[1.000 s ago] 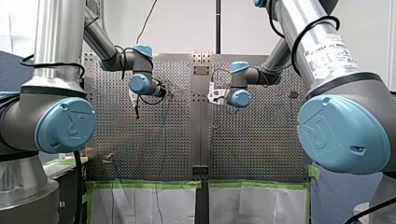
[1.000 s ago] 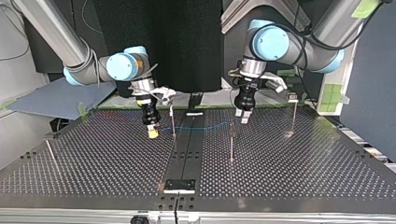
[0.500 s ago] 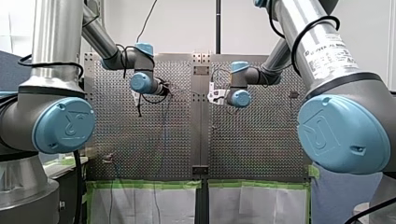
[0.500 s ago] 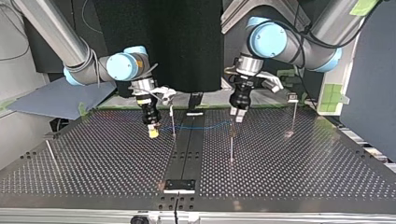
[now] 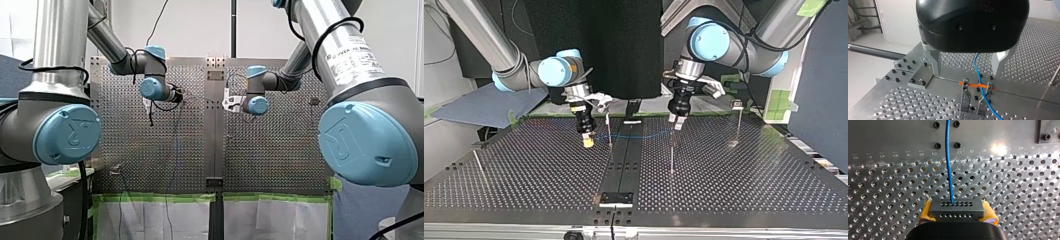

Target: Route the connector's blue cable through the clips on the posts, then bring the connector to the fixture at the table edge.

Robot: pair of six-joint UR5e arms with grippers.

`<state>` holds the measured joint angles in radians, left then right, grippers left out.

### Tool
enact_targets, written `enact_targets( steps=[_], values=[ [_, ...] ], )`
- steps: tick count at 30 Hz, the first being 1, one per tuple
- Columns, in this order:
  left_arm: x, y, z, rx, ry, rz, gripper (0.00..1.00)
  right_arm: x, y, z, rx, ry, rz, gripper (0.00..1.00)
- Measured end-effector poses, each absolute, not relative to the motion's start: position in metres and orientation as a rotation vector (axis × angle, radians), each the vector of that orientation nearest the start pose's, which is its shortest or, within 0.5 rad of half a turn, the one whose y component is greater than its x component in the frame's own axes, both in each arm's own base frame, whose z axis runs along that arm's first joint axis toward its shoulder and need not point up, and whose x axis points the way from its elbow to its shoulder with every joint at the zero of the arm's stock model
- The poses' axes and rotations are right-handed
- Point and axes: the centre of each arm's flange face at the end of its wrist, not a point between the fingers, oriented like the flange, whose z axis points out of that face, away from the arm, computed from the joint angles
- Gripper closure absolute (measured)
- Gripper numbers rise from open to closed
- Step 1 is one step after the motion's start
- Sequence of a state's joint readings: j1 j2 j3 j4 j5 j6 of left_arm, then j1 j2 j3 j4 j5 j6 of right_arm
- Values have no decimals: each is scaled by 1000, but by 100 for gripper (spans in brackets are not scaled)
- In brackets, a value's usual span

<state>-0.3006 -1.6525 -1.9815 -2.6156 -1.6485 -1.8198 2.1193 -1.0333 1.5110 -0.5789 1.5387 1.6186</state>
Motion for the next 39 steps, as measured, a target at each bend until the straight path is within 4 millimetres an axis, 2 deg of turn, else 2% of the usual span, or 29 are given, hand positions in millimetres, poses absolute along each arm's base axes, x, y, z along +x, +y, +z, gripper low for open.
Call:
enact_targets(
  steps=[28, 39],
  values=[
    [425, -261, 304, -44, 1547, -369, 0, 468, -505, 258, 1519, -866, 1722, 100],
    [425, -255, 303, -48, 1528, -255, 0, 468, -505, 258, 1522, -866, 1721, 100]
  ],
)
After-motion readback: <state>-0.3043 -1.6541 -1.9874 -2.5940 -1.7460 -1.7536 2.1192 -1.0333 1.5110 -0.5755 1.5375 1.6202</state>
